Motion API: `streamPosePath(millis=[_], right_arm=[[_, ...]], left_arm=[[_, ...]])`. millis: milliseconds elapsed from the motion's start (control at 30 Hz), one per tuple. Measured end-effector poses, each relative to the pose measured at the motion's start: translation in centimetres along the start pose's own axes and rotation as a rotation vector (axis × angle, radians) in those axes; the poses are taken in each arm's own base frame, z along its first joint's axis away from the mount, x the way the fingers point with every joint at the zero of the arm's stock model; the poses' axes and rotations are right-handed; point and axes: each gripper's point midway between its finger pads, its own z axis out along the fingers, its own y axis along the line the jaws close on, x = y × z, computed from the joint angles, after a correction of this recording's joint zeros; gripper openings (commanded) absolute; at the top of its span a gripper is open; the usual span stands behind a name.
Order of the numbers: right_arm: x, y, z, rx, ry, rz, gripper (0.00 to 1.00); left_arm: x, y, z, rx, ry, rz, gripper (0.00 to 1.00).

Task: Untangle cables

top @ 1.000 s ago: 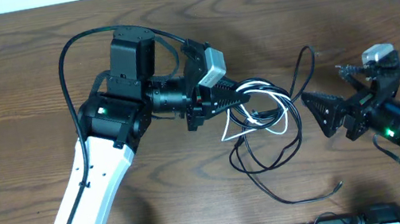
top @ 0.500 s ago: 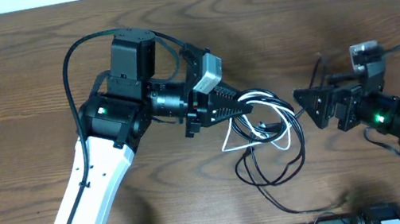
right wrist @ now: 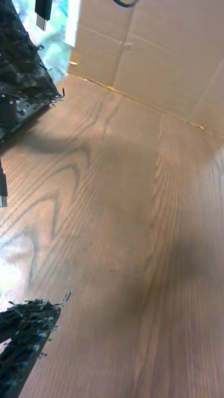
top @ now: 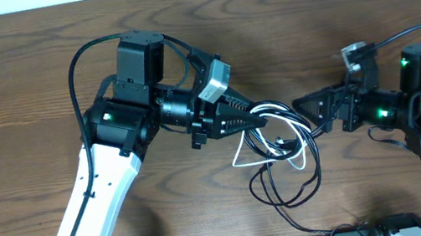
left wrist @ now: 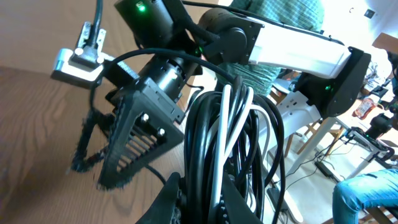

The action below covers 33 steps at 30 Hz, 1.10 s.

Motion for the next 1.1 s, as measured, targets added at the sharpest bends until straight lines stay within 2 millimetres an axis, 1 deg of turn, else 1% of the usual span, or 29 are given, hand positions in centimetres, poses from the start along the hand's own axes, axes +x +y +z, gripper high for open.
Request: streamPosePath(millis=[133, 267, 600, 733, 867, 967, 1100], right_arm=[[0.0, 0.3, 0.8, -0.013, 0.015, -0.031, 0.99], [0.1, -0.6, 1.6, 0.008, 0.036, -0.012, 0.99], [0.8, -3.2, 3.9, 0.034, 0.117, 0.059, 0.99], [0.7, -3.8, 4.5, 0.037, 0.124, 0.063, 0.99], [0.7, -3.8, 4.6, 0.037, 0.125, 0.063, 0.99], [0.8, -4.3, 4.5, 0.067, 0.126, 0.054, 0.99], [2.4, -8.1, 3.6, 0.294, 0.169, 0.088, 0.99]], left_arm=[[0.1, -0.5, 0.6, 0.025, 0.006, 0.0, 0.08], [0.2, -0.9, 1.2, 0.045, 0.012, 0.002, 0.08], [0.2, -0.9, 1.2, 0.046, 0.012, 0.006, 0.07], [0.2, -0.9, 1.2, 0.046, 0.012, 0.006, 0.08], [0.2, -0.9, 1.2, 0.046, 0.012, 0.006, 0.07], [0.2, -0.9, 1.2, 0.046, 0.012, 0.006, 0.08], [0.1, -0.9, 1.2, 0.046, 0.012, 0.007, 0.08]])
